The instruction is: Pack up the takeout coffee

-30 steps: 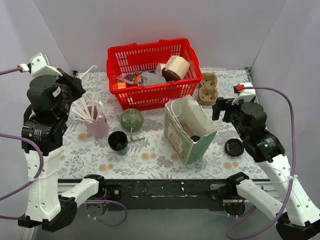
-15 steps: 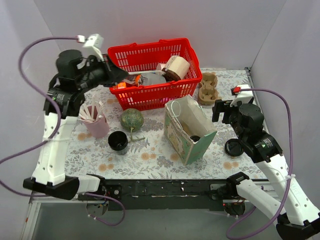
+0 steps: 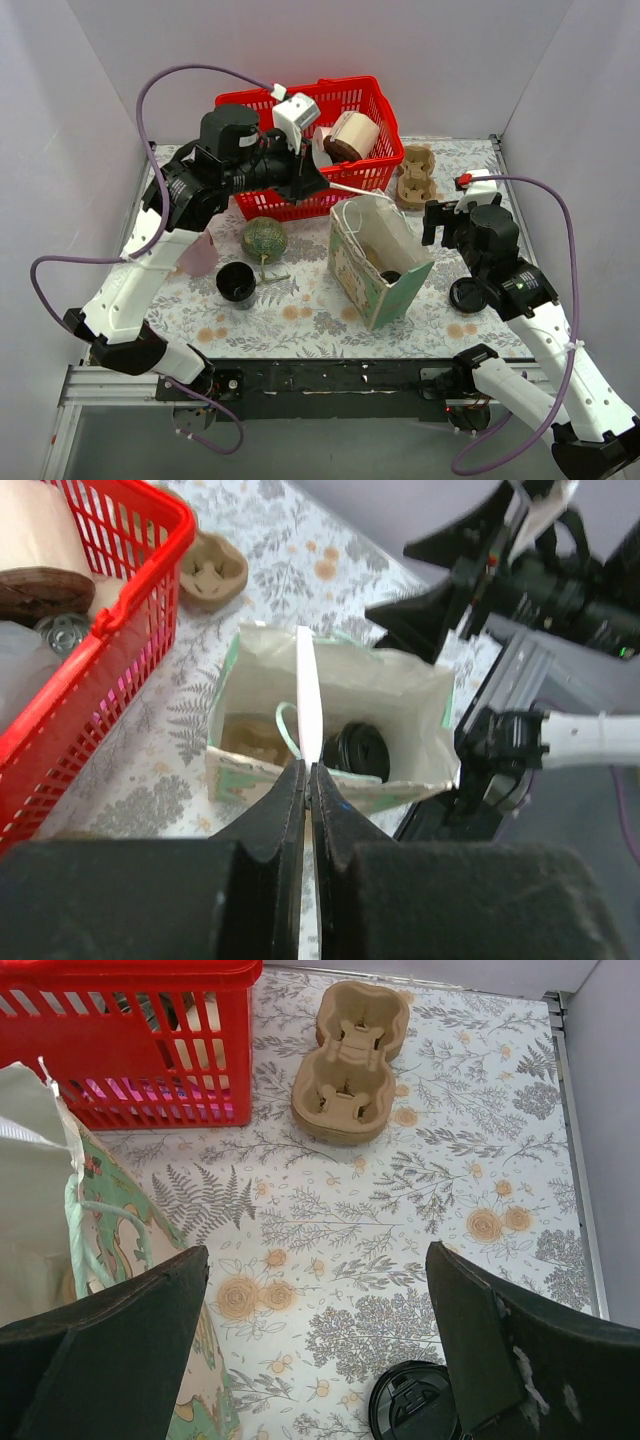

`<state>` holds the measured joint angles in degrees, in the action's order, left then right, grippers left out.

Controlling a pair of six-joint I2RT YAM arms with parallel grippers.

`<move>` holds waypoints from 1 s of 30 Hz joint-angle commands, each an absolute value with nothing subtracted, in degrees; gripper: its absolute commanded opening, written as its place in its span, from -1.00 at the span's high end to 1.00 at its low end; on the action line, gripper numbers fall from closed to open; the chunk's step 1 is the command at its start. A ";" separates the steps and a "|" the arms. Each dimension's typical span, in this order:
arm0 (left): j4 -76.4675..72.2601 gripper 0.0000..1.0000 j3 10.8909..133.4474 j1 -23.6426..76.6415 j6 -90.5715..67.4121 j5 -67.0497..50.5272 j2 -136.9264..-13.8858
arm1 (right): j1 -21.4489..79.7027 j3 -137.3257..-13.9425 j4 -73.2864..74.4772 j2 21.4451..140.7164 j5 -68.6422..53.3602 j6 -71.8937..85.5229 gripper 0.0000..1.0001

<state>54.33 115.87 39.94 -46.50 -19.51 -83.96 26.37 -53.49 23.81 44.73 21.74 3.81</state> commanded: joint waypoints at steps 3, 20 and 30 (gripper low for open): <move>60.12 1.00 114.52 45.61 -36.65 -9.95 -79.37 | 26.28 -53.00 21.62 43.95 22.67 2.81 -0.94; 61.61 1.00 112.76 45.70 -30.06 -8.79 -80.68 | 26.37 -52.65 21.53 45.44 22.15 2.55 -0.94; 60.82 0.50 116.89 45.62 -29.27 -8.96 -86.13 | 26.28 -52.47 21.45 44.82 22.33 2.81 -0.94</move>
<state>61.30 113.38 45.65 -30.46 -7.90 -85.82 26.37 -52.60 23.77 45.47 21.96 2.98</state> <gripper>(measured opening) 0.217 0.970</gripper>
